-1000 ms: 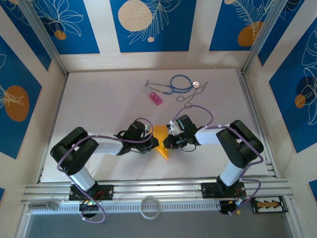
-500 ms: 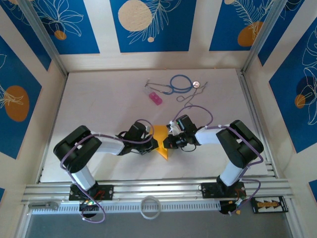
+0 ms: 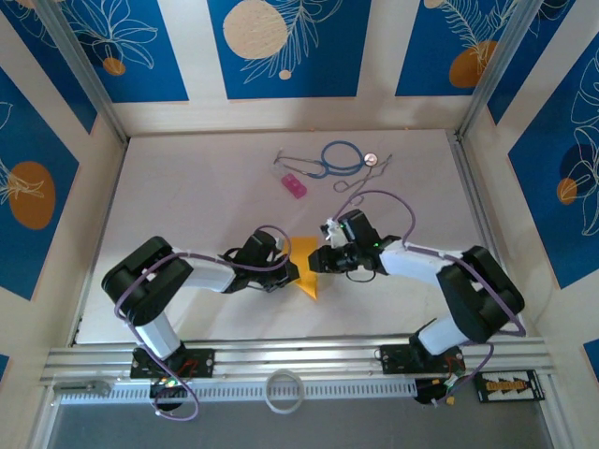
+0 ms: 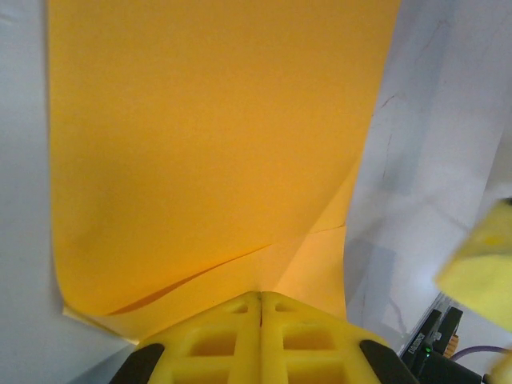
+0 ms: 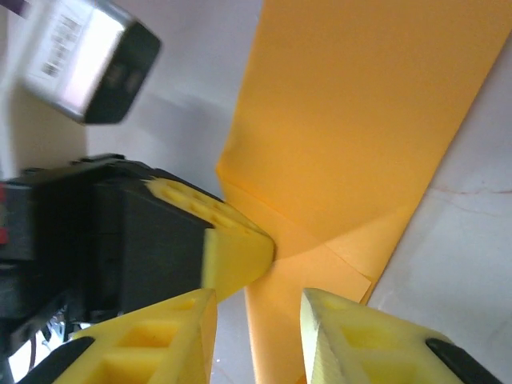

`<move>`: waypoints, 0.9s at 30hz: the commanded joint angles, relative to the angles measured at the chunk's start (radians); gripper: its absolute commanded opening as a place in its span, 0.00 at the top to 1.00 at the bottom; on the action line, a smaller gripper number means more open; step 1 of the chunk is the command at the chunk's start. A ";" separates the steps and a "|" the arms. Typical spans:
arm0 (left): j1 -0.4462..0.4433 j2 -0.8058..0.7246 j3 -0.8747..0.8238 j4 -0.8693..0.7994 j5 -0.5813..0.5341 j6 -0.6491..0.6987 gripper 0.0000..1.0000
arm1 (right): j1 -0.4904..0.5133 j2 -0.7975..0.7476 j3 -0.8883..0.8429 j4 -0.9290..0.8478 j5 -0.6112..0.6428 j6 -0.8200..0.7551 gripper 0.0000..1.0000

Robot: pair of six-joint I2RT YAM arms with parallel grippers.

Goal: Fold a paper plane with a square sheet of paper (pick it up from the middle)
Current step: Third fold the triangle at the center of the table.

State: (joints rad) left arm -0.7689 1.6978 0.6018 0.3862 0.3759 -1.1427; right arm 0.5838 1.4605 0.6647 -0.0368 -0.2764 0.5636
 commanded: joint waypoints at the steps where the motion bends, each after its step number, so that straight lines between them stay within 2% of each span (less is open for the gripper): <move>1: -0.009 0.027 -0.020 -0.038 -0.026 0.027 1.00 | 0.001 -0.054 -0.030 -0.045 -0.032 0.036 0.69; 5: -0.010 0.027 -0.019 -0.037 -0.025 0.029 1.00 | 0.059 -0.043 -0.042 -0.008 -0.109 0.068 0.80; 9: -0.010 0.030 -0.019 -0.034 -0.024 0.028 1.00 | 0.137 0.013 -0.007 -0.041 -0.076 0.071 0.90; 15: -0.010 0.030 -0.020 -0.032 -0.022 0.028 1.00 | 0.166 0.062 0.016 -0.061 -0.032 0.084 0.94; 27: -0.011 0.030 -0.019 -0.032 -0.021 0.027 1.00 | 0.175 0.119 0.042 -0.130 0.020 0.086 0.96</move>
State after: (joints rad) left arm -0.7692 1.6985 0.6018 0.3882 0.3759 -1.1427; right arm 0.7536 1.5631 0.6861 -0.1104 -0.2806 0.6384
